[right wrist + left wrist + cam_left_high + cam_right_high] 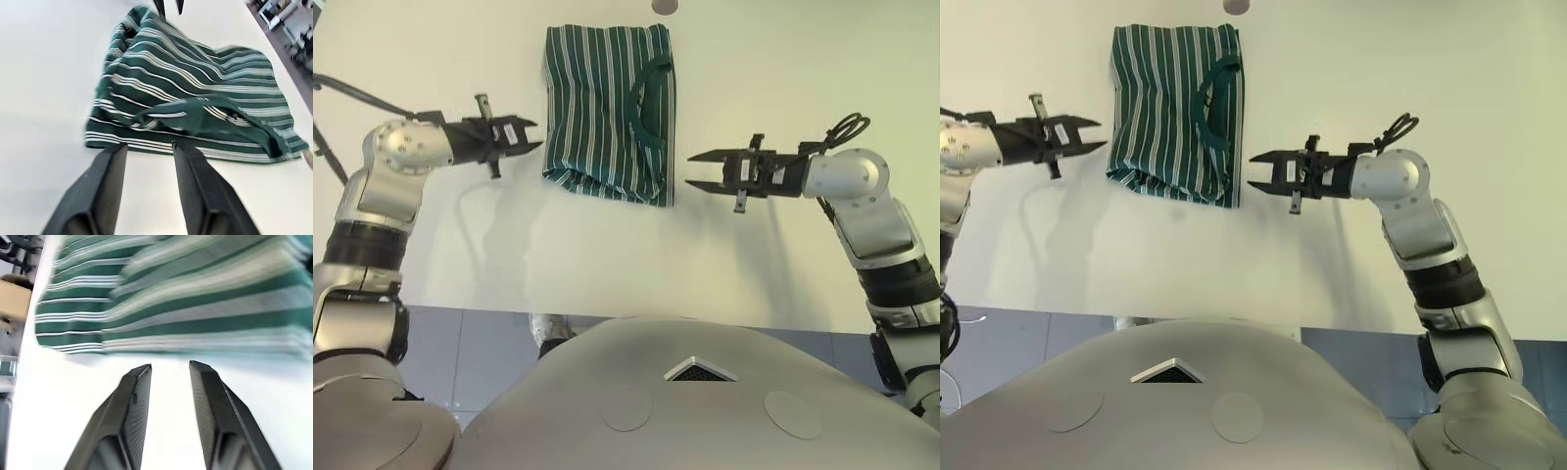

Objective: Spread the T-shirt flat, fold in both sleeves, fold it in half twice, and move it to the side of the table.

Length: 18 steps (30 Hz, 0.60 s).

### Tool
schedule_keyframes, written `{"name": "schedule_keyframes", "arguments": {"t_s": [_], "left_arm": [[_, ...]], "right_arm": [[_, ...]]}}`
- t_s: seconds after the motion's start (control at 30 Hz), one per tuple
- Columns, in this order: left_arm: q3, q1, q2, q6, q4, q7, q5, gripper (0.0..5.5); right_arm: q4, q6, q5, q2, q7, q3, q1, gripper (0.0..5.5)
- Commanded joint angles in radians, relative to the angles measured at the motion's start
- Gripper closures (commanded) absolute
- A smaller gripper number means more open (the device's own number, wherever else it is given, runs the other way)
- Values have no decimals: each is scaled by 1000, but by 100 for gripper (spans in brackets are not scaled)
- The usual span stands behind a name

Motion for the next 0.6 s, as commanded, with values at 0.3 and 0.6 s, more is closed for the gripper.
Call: {"name": "schedule_keyframes", "arguments": {"t_s": [0.3,0.6], "left_arm": [[-49,133,-21,-224,-66,108,148,391],[-97,82,-63,-222,-40,86,176,440]], "right_arm": [[251,-396,-363,96,-286,143,-63,360],[380,-382,-379,139,-280,181,-137,470]]}}
